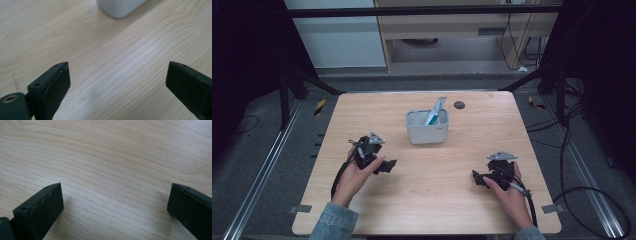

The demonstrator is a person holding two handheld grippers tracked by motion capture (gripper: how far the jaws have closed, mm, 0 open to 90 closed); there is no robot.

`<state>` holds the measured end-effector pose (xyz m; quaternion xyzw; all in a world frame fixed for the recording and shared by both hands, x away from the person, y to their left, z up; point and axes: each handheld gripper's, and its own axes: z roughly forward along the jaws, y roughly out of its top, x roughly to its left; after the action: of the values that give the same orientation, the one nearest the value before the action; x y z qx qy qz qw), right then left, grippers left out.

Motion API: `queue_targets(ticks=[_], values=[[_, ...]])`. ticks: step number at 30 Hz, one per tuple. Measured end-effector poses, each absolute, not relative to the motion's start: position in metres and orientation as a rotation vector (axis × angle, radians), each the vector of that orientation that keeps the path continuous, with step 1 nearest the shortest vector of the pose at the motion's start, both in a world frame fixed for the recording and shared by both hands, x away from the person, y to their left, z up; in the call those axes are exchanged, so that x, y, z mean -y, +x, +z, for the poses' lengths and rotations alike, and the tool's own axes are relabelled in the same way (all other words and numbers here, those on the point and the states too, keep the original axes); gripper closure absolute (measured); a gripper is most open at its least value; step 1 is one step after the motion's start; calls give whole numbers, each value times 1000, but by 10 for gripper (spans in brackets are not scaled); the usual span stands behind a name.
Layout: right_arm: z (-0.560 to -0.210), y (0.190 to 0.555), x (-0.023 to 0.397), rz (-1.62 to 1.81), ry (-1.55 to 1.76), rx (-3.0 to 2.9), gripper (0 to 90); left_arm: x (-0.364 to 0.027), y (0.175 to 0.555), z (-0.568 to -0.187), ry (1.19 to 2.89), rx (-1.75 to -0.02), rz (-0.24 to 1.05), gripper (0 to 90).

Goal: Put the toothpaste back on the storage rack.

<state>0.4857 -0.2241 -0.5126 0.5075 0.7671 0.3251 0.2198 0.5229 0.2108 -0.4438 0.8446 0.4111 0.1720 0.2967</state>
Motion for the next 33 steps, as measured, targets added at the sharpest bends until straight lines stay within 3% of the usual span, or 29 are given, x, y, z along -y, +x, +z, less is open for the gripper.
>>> queue_targets(ticks=[12,26,33], values=[[-513,486,224,899,1403,-2122,6,-269,532,-476,2201,-1302,442,59],[-513,486,224,900,1404,-2121,6,-296,540,-498,2120,-1351,519,71],[-513,486,224,899,1403,-2121,6,-301,542,-507,2062,-1270,552,0]])
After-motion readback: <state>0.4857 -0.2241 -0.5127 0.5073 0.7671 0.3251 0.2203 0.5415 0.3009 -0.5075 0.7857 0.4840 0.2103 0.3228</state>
